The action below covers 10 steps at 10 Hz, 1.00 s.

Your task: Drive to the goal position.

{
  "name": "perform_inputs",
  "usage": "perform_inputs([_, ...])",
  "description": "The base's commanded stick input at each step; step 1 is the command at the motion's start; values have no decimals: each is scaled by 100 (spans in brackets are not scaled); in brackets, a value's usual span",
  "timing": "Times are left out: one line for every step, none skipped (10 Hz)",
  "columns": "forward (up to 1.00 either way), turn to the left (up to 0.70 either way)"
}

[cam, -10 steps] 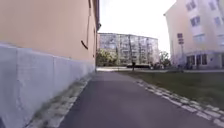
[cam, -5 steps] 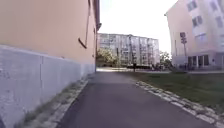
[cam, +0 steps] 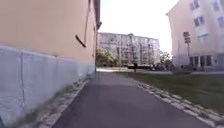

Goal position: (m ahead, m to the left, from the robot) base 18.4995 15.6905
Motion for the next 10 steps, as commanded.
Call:
perform_inputs([70, 0])
perform_inputs([70, 0])
perform_inputs([70, 0])
perform_inputs([70, 0])
perform_inputs([70, 0])
perform_inputs([70, 0])
perform_inputs([70, 0])
perform_inputs([70, 0])
perform_inputs([70, 0])
perform_inputs([70, 0])
